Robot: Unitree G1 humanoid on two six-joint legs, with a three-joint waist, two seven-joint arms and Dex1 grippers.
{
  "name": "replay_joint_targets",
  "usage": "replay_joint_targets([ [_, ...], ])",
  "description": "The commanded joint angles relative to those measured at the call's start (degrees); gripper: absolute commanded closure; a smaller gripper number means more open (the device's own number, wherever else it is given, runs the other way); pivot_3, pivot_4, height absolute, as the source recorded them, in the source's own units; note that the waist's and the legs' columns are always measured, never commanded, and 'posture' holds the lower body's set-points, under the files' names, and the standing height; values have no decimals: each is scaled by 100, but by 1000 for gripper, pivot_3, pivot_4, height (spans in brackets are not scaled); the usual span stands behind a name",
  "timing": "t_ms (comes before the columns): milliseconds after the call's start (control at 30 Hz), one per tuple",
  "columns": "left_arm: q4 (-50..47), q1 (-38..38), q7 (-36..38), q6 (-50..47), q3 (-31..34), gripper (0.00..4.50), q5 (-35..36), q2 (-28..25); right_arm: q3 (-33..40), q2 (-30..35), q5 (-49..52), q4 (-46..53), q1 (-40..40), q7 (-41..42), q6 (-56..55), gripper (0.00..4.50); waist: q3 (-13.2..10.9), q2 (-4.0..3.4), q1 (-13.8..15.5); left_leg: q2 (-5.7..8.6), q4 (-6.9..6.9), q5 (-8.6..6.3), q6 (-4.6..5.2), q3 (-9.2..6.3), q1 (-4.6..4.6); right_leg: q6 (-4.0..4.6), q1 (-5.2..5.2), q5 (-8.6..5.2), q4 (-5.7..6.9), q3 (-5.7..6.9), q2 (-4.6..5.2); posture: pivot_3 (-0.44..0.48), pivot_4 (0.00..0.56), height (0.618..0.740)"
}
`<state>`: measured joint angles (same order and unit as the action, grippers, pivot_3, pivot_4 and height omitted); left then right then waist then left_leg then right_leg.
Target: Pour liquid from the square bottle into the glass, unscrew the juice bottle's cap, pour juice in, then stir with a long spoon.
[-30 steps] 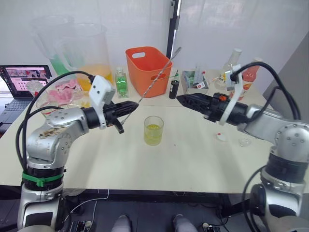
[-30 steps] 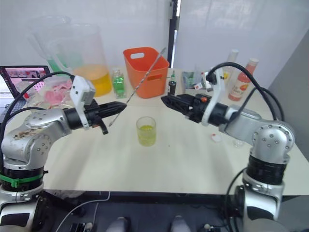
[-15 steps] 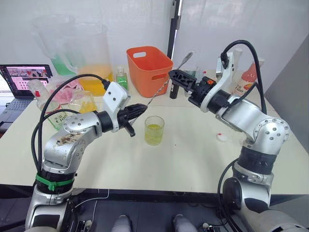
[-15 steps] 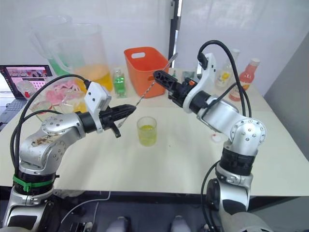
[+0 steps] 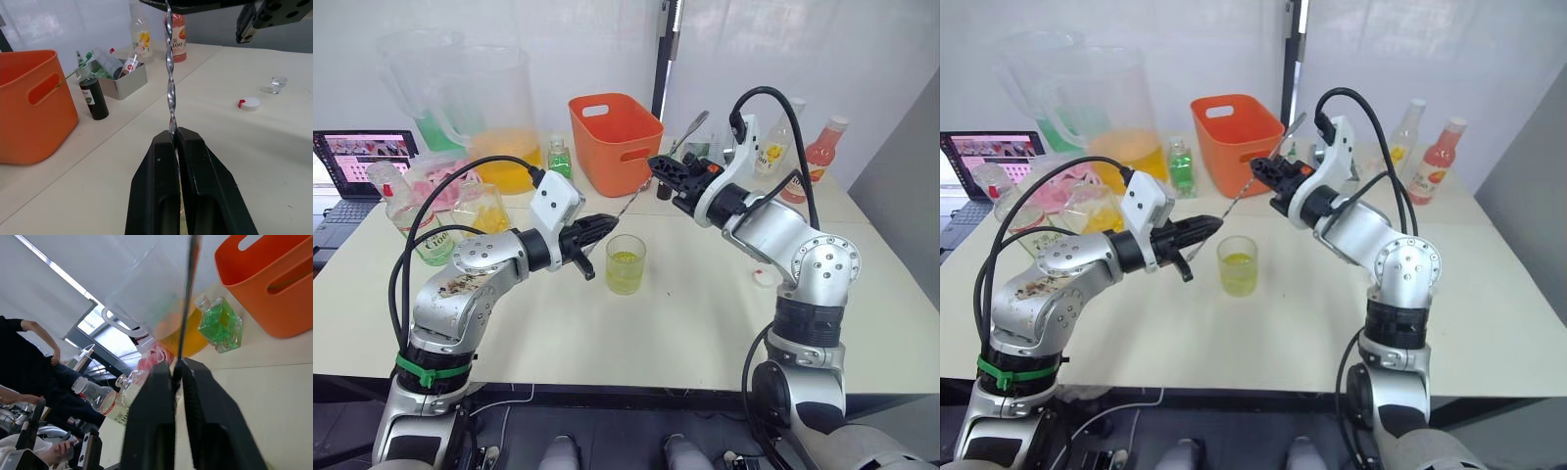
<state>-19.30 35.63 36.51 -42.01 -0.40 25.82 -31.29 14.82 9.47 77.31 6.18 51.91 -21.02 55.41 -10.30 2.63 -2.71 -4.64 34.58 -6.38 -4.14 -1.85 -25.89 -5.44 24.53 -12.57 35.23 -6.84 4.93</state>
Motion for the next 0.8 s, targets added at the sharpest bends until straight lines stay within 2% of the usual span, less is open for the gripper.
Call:
replay_joint_targets([
  [33,-153,14,-15,77,54,4500,-13,-32,91,45,-108,140,172,59,-263,4486,0,-1,0,0,0,0,0,0,0,0,0,0,-1,1,0,0,150,717],
  [300,-153,13,-59,-48,69,4500,116,58,-37,183,-374,239,170,259,-315,4486,-1,-1,1,-1,0,0,0,0,-3,0,2,0,-2,1,0,0,150,717],
  [400,-209,-3,-125,-211,305,3559,391,143,-28,234,-445,247,162,318,-338,4500,-1,-1,6,-1,0,0,0,0,-5,0,2,0,-3,1,0,0,150,717],
  [633,-210,-150,489,-261,834,1215,1112,-233,235,618,-174,250,488,624,-303,4500,-1,-2,-12,-3,0,2,3,0,-38,7,50,6,13,1,-1,0,150,717],
  [733,-80,-66,617,-218,1031,207,1312,-328,298,989,-292,181,602,928,-237,4500,-1,-2,-3,-3,-2,2,3,0,-39,6,52,3,19,1,-2,0,150,717],
  [800,76,-43,722,-91,1182,29,1334,-446,290,1357,-523,-38,805,1224,-235,4500,-3,-4,11,-2,1,2,3,0,-44,7,53,2,17,0,-2,0,150,717],
])
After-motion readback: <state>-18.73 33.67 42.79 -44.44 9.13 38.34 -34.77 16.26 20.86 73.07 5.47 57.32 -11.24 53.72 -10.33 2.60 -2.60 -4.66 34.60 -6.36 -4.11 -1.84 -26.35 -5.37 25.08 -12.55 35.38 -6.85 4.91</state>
